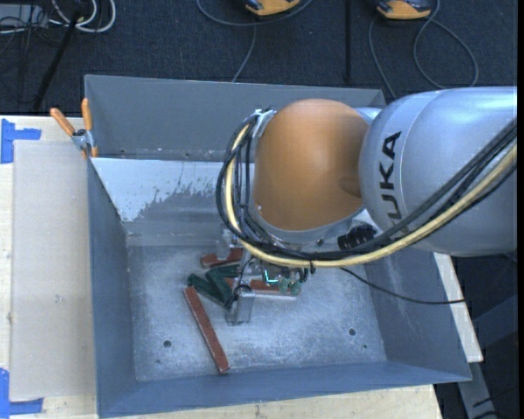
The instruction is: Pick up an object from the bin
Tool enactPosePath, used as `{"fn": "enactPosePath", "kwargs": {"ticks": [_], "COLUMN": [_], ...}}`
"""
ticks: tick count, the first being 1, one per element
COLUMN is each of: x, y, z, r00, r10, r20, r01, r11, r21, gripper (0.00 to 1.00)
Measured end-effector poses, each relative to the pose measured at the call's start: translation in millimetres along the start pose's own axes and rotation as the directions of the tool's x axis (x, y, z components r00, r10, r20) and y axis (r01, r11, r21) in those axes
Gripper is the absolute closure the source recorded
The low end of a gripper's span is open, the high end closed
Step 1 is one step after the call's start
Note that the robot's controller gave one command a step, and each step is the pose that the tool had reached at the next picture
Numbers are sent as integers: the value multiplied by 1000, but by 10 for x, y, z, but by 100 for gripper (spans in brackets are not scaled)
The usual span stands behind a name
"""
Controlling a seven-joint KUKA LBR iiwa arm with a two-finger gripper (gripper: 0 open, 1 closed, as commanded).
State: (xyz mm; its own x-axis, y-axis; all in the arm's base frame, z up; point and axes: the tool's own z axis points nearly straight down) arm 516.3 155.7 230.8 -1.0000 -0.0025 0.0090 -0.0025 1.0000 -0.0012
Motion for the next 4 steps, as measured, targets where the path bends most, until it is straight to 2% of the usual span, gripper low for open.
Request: {"fn": "enactPosePath", "kwargs": {"ticks": [1,2,4], "x": [-197,-30,-39], "y": [52,-6,-9], "z": [1631,1606,1606], "r00": [990,959,957], "r10": [140,283,290], "r20": [7,9,8], "r01": [-140,-283,-290], "r11": [990,959,957], "r21": [-3,-5,-6], "gripper": [0,0,0]}}
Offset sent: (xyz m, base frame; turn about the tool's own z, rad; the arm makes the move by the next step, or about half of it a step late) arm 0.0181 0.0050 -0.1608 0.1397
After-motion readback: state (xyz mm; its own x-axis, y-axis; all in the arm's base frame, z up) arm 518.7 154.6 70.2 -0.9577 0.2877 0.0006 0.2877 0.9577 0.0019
